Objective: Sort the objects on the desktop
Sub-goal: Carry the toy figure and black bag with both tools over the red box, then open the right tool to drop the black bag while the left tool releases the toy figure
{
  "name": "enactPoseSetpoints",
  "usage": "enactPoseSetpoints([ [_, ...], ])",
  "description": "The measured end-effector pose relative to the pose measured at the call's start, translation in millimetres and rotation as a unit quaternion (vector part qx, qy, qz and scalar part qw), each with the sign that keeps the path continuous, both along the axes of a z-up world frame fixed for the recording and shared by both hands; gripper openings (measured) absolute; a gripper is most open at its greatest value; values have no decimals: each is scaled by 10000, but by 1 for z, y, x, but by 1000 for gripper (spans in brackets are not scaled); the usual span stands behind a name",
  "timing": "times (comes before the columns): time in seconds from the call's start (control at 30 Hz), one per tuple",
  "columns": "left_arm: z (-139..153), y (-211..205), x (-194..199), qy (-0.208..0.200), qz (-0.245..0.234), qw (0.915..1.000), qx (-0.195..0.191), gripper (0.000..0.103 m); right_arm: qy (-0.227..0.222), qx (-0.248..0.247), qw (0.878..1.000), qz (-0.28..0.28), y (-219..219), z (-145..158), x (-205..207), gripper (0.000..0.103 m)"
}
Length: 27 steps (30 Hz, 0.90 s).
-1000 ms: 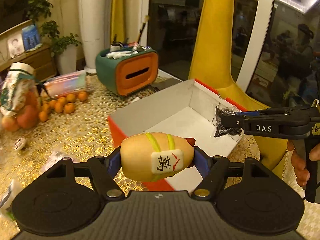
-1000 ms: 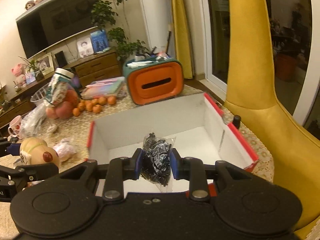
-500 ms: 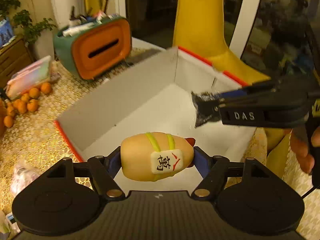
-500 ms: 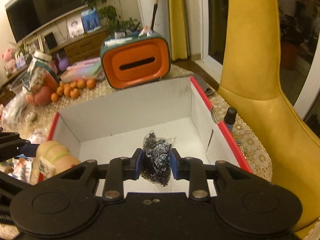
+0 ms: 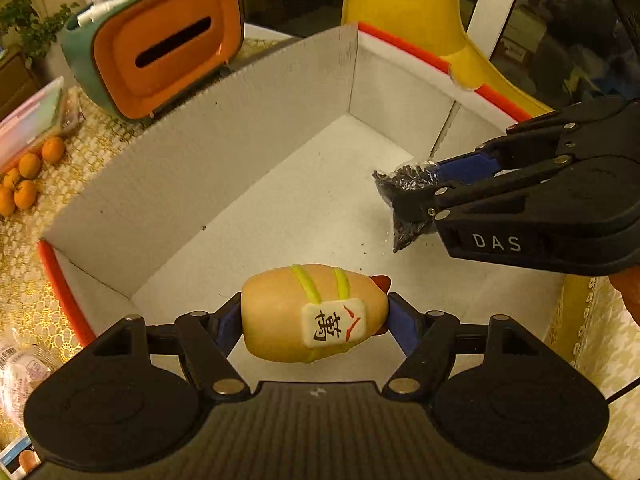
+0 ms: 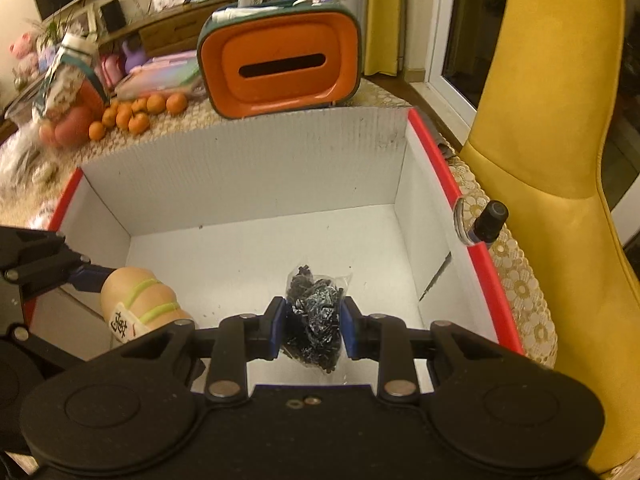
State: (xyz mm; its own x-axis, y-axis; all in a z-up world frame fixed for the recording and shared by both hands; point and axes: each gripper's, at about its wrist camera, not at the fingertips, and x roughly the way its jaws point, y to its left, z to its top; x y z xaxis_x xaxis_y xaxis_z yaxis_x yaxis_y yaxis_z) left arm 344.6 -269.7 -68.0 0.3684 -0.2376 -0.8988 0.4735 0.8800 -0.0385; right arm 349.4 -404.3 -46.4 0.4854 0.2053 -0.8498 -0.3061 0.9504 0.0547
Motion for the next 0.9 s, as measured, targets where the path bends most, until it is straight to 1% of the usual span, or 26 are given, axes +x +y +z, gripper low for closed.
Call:
enactPoseSetpoints([
  [0.17, -10, -2, 6, 288, 6, 9995, 96, 74, 194, -179, 9996, 36, 0, -12, 5, 28],
  [0.23, -13, -1, 8, 323, 0, 9994, 103, 74, 244, -220, 9994, 52, 0, -16, 5, 28],
  [0.3, -14, 0, 9, 384, 13, 9993, 47, 74, 240, -177, 9995, 72, -1, -16, 3, 28],
  [0.4, -14, -1, 11, 450, 4, 9990, 30, 74, 265, -237, 9993, 95, 0, -16, 3, 29],
  [0.5, -14, 0, 12, 508, 51, 9987, -5, 74, 301, -179, 9994, 35, -1, -15, 5, 32],
  [0.6, -13, 2, 12, 500, 98, 9987, -50, 74, 326, -130, 9994, 2, -2, -15, 6, 34],
  [0.7, -11, 4, 9, 493, 94, 9987, -102, 76, 279, -99, 9996, -11, -3, -14, 5, 45],
  [0.77, -8, 4, 8, 457, 59, 9988, -160, 79, 207, -55, 9998, -49, -4, -11, 4, 58],
  [0.87, -3, 4, 4, 317, 50, 9992, -243, 81, 113, 14, 9999, -106, -7, -5, 2, 64],
  [0.9, -1, 4, 3, 290, 68, 9991, -295, 81, 78, 58, 9999, -126, -8, -3, 2, 64],
])
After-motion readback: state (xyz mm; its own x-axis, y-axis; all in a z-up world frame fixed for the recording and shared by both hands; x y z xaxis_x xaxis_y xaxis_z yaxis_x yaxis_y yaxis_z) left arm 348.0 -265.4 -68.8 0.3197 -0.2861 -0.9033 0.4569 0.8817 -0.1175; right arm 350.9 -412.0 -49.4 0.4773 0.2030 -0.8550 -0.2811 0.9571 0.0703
